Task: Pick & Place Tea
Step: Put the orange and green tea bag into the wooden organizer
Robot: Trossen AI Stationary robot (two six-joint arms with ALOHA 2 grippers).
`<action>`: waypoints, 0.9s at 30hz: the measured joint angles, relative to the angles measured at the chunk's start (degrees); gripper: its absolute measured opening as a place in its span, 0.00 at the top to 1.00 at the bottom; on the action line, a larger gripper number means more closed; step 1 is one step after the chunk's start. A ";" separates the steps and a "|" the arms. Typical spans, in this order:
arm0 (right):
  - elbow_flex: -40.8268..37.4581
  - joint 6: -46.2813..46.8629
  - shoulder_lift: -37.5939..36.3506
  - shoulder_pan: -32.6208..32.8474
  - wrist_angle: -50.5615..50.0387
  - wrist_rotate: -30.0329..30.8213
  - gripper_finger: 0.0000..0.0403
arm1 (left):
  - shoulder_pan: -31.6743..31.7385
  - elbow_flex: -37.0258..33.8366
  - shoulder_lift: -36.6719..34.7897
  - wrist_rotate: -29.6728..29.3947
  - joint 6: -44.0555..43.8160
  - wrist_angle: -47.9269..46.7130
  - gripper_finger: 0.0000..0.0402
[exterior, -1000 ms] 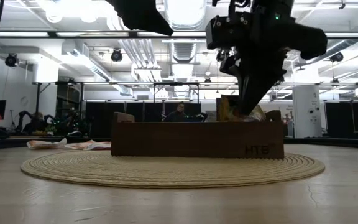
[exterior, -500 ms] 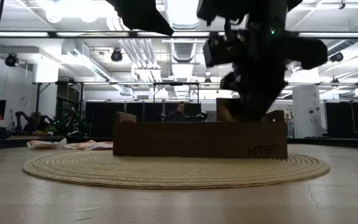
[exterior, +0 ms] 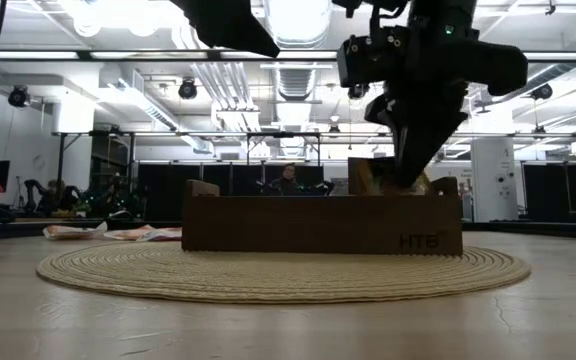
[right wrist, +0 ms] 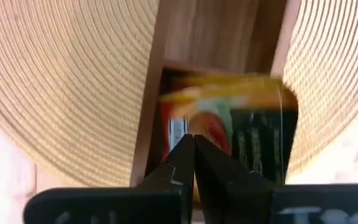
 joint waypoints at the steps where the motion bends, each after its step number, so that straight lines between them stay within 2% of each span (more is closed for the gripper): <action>1: 0.00 0.49 -0.17 0.00 -0.68 0.04 0.98 | 0.00 0.00 0.00 0.01 0.01 0.00 0.46; 9: -1.15 1.37 -0.30 0.55 -2.68 -0.25 0.98 | 0.02 0.00 0.00 0.20 0.01 0.00 0.46; 20: -2.26 3.64 -0.25 0.48 6.19 -3.44 0.98 | 0.02 0.00 0.00 0.34 0.01 0.15 0.46; 27: -1.88 3.73 -0.81 0.48 3.65 -3.10 0.98 | 0.02 0.00 0.00 0.36 0.01 0.17 0.46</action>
